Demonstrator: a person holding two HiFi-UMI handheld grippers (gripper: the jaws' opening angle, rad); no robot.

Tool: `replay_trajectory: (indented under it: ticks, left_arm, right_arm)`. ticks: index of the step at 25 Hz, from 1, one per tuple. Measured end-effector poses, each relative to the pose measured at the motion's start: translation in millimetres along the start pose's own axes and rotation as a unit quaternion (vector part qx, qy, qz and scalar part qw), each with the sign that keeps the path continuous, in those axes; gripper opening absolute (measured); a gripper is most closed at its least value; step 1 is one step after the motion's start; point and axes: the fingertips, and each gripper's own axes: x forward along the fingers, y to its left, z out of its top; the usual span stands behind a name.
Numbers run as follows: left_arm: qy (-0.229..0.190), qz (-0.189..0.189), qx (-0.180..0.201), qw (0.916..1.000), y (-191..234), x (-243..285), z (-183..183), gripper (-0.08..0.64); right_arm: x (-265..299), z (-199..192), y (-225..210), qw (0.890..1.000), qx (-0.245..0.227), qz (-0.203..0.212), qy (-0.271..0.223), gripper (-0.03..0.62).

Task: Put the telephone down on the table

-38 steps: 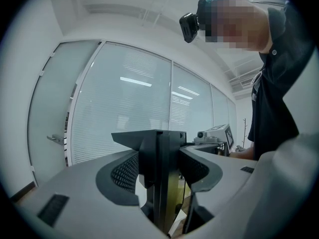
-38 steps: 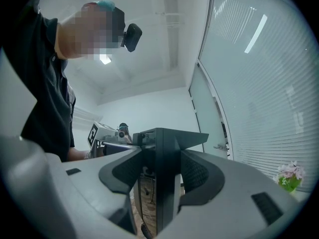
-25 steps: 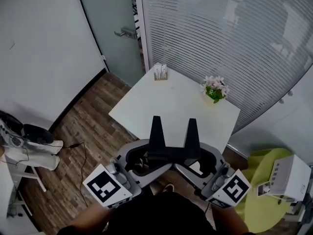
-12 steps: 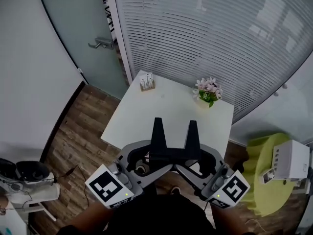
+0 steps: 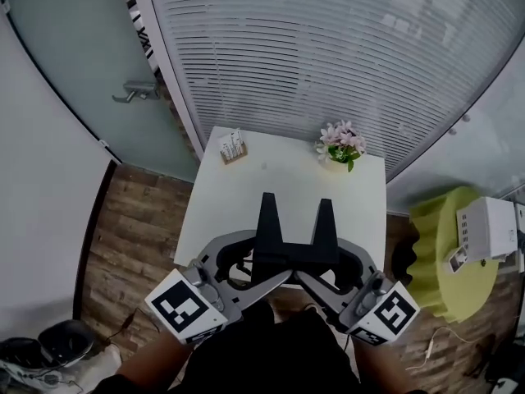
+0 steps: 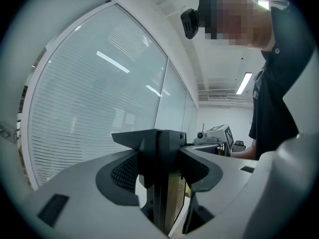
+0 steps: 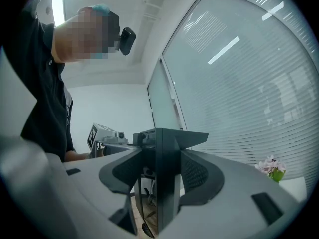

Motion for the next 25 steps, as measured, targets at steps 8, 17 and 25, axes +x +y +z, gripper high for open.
replay_trajectory:
  ticks: [8, 17, 25]
  left_arm:
    - [0.036, -0.038, -0.037, 0.9980, 39, 14, -35, 0.250]
    - [0.076, -0.048, -0.097, 0.9912, 77, 61, -89, 0.250]
    - [0.108, -0.049, -0.133, 0.9840, 111, 97, -125, 0.250]
  right_arm:
    - [22, -34, -32, 0.998, 0.046, -0.034, 0.022, 0.249]
    - [25, -90, -92, 0.991, 0.108, -0.056, 0.051, 0.249]
    - [33, -126, -142, 0.984, 0.148, -0.060, 0.075, 0.249]
